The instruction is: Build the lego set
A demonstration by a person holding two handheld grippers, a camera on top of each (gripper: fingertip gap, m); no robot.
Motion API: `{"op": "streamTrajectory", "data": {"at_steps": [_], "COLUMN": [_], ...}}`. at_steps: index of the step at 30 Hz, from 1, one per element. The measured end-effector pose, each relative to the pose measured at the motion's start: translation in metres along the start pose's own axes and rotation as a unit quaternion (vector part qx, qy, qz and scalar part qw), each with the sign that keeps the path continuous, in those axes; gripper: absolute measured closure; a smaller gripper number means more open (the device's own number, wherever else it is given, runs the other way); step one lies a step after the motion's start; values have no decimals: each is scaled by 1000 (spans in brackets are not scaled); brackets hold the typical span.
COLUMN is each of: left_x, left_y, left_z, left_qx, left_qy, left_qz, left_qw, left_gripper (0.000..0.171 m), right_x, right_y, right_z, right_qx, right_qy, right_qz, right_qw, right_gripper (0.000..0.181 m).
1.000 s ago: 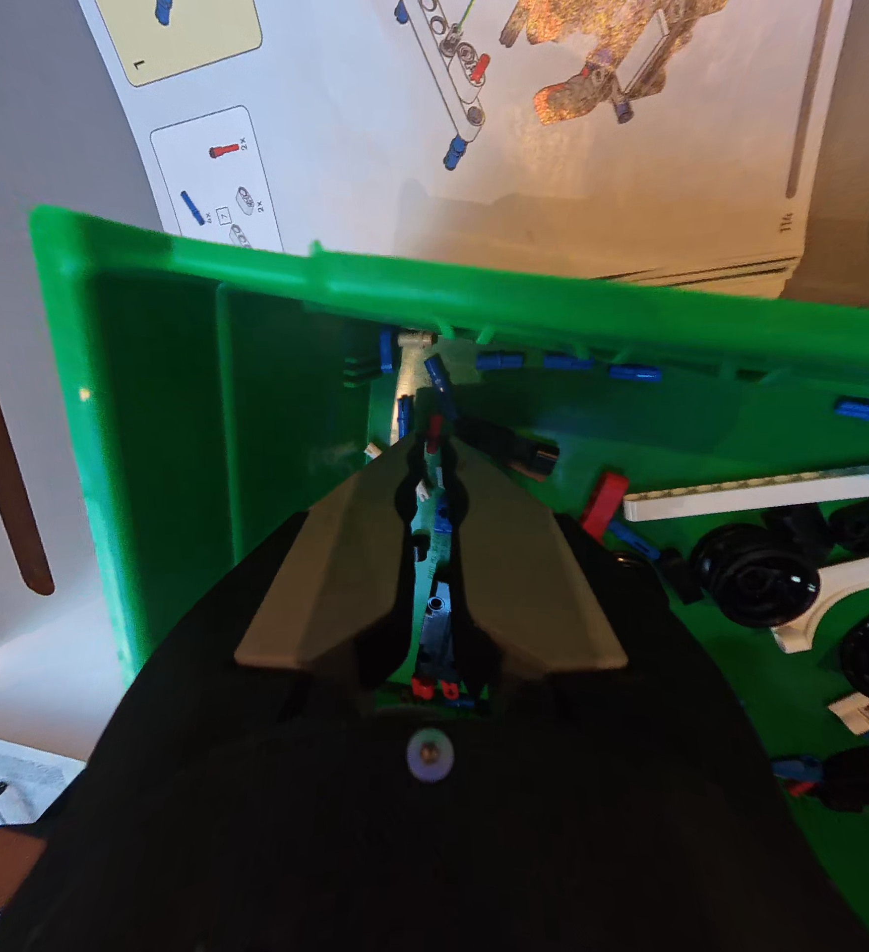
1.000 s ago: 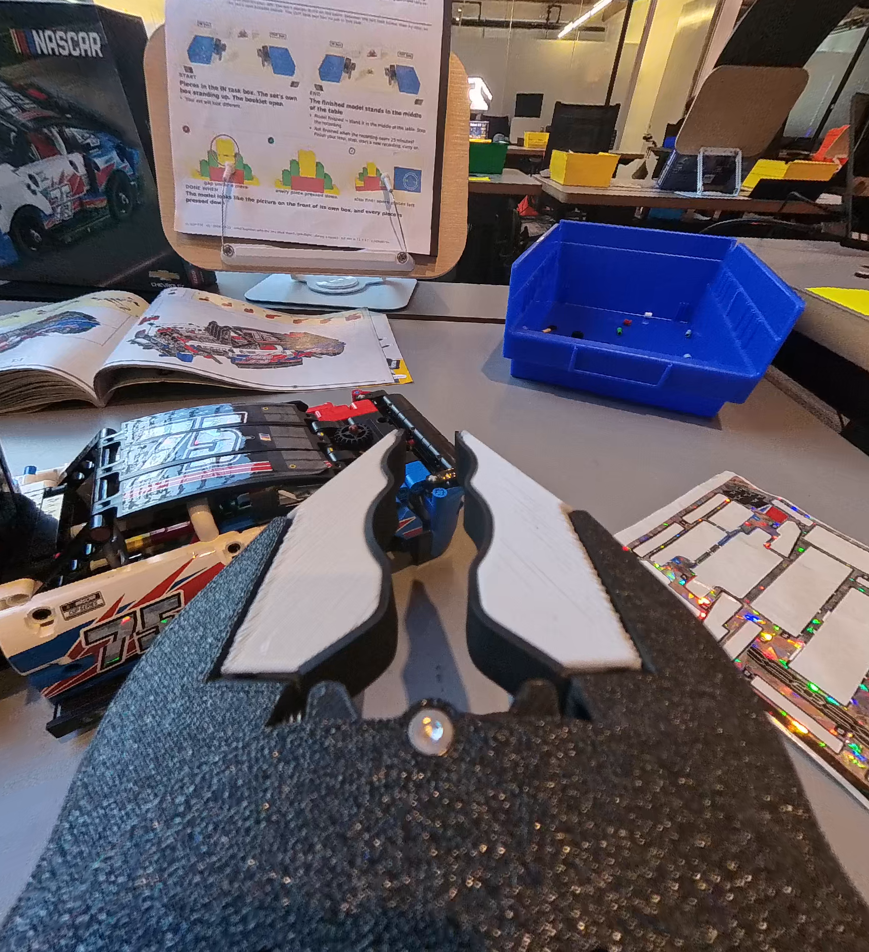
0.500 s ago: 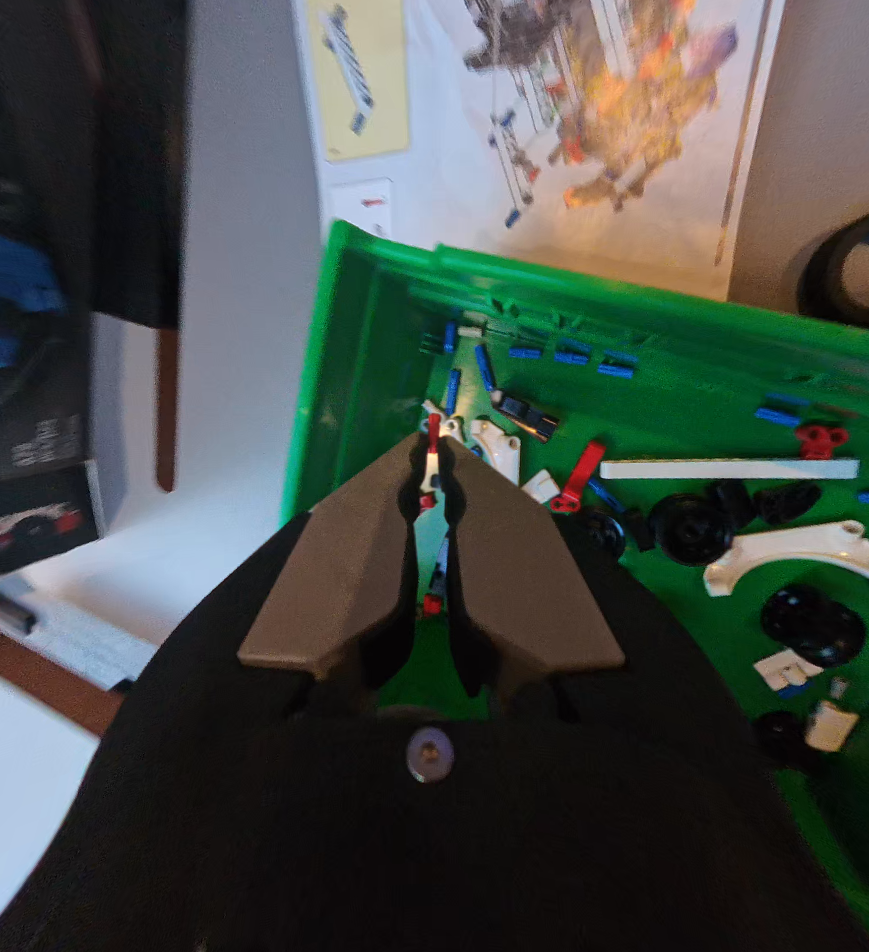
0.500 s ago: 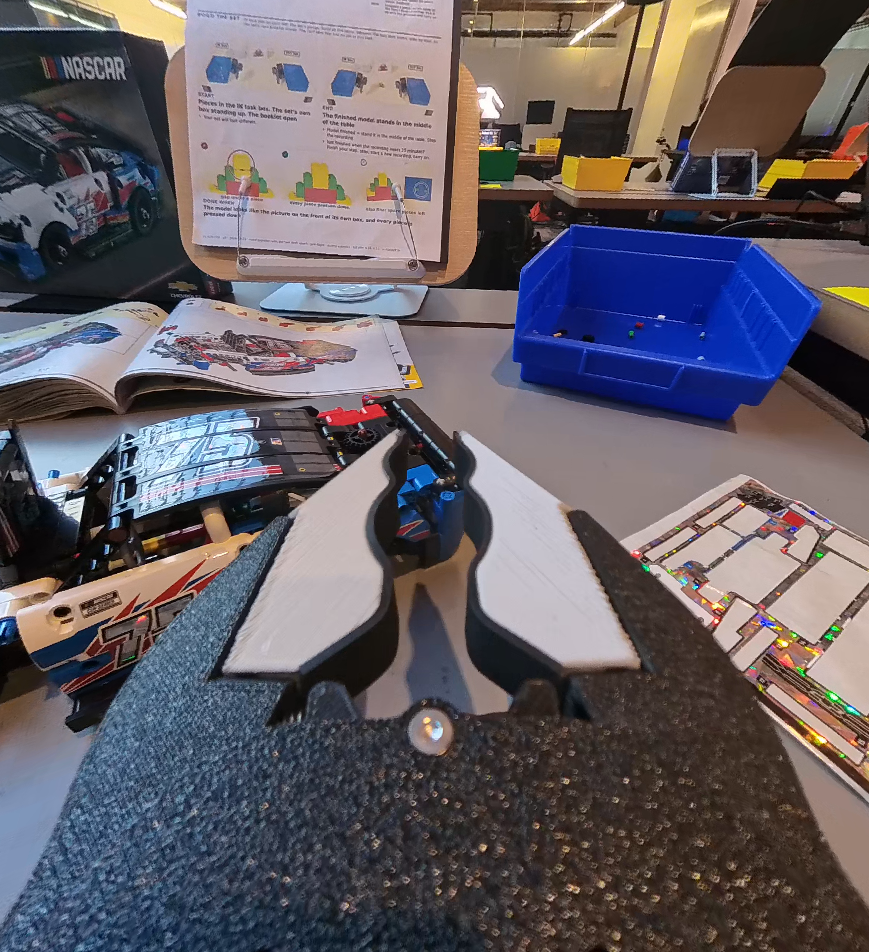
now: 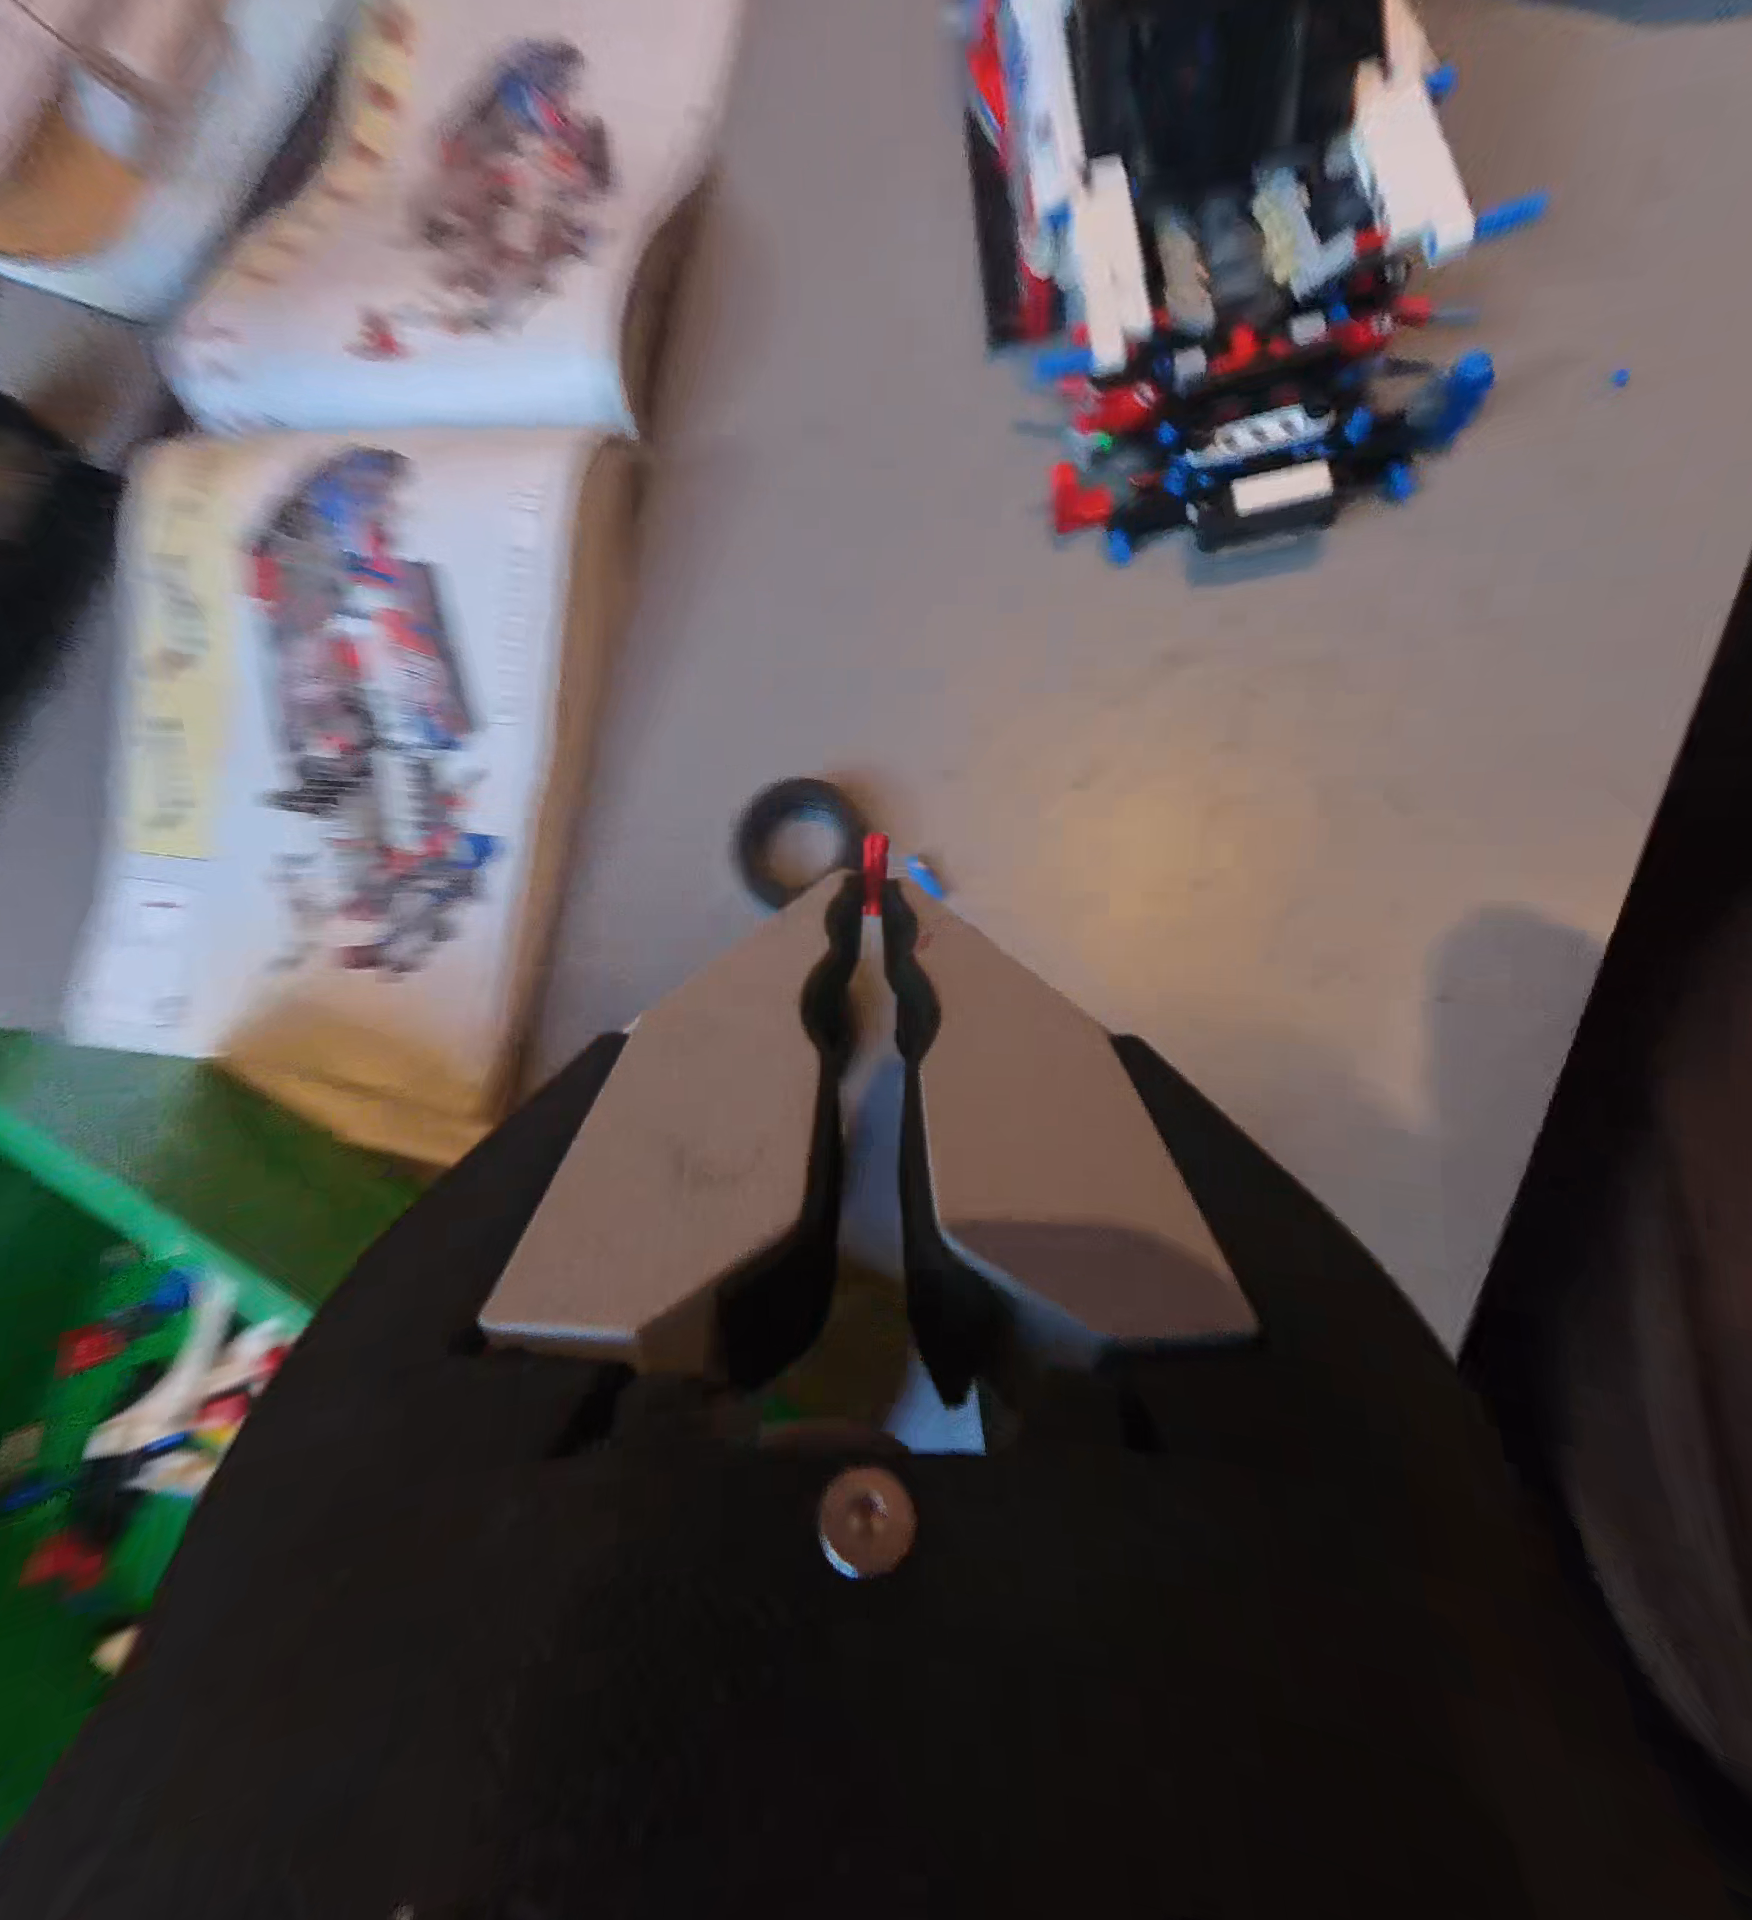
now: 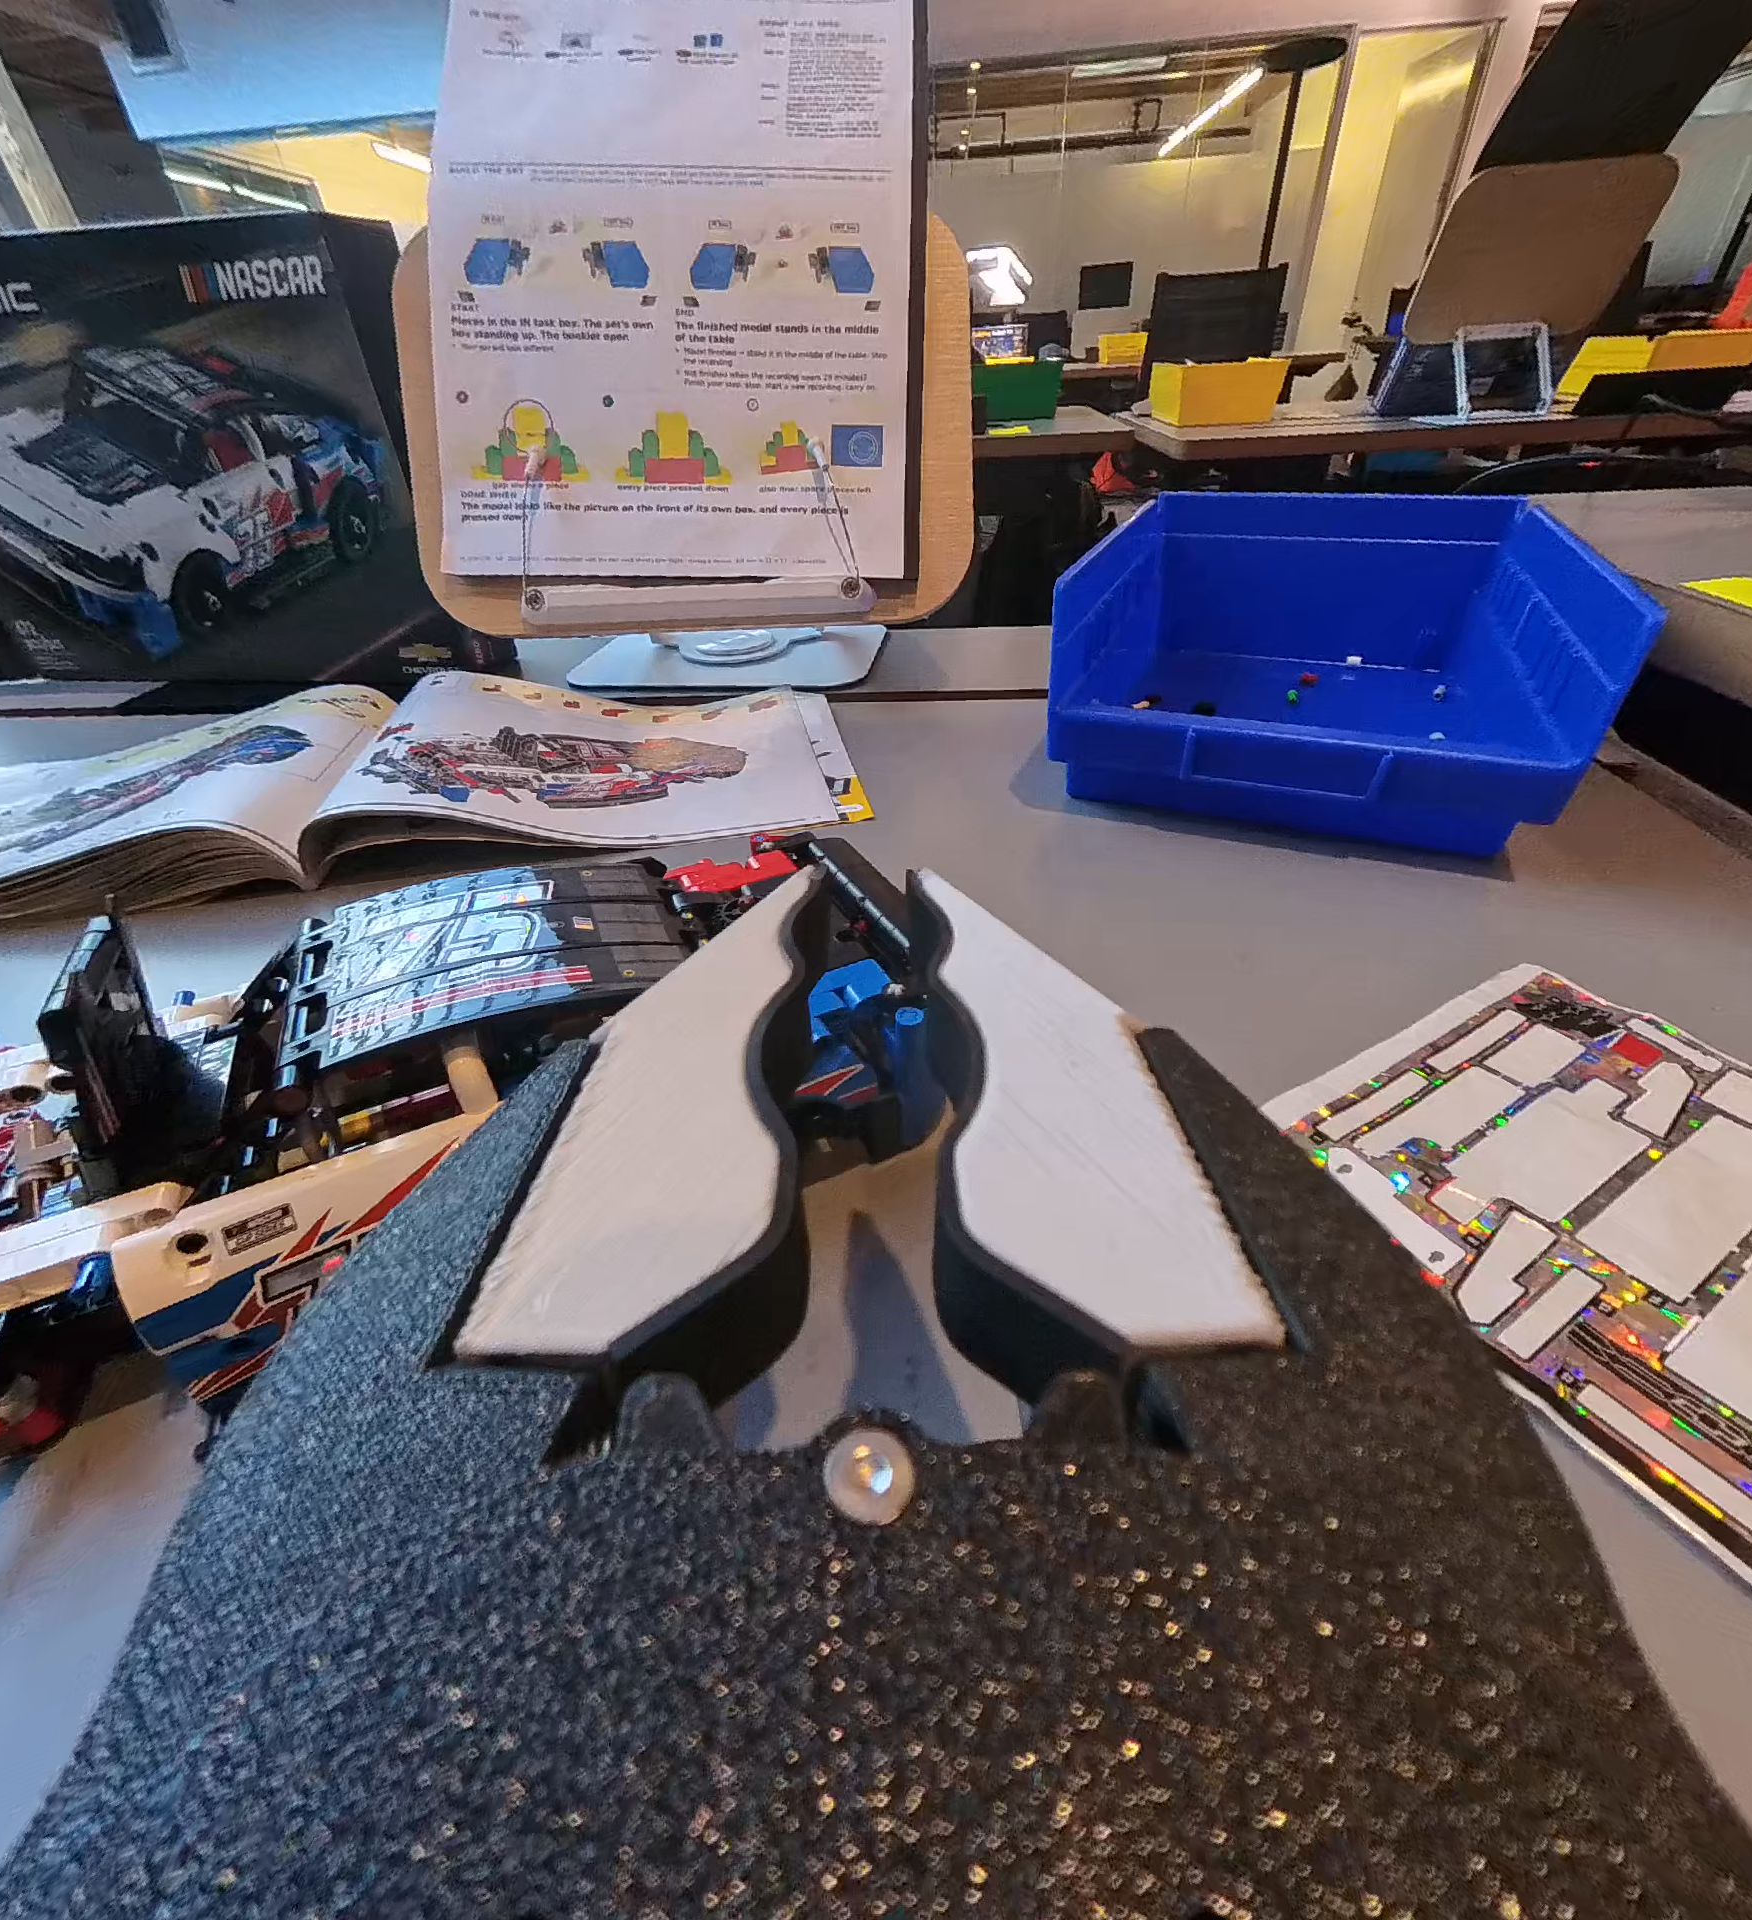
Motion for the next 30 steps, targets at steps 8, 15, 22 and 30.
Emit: {"op": "streamTrajectory", "data": {"at_steps": [8, 15, 22, 30], "left_x": [32, 32, 38, 54], "left_y": [77, 77, 49, 30], "left_z": [-33, -34, -47, -69], "left_qx": [-74, -82, -11, 143], "left_qy": [-34, -28, -89, -126], "left_qz": [-21, -2, 63, 141], "left_qw": [996, 996, 994, 971], "left_gripper": [170, 150, 125, 127], "right_x": [-1, 0, 2, 9], "right_y": [-6, -7, -11, -5], "right_z": [2, 1, 3, 2], "right_qx": [7, 4, 18, 14], "right_qy": [6, 9, -5, -11], "right_qz": [3, 5, -17, -51], "right_qw": [1000, 1000, 1000, 999], "right_gripper": [170, 170, 173, 172]}}
Point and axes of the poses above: each gripper's, where its closed fingertips meet, y out along the fingers, z out of its top, x = y × z across the jaws, the point moved 10 cm from there along -y, back along the fingers, and after that the axes turned 7 degrees about y, right-handed, at the moved point
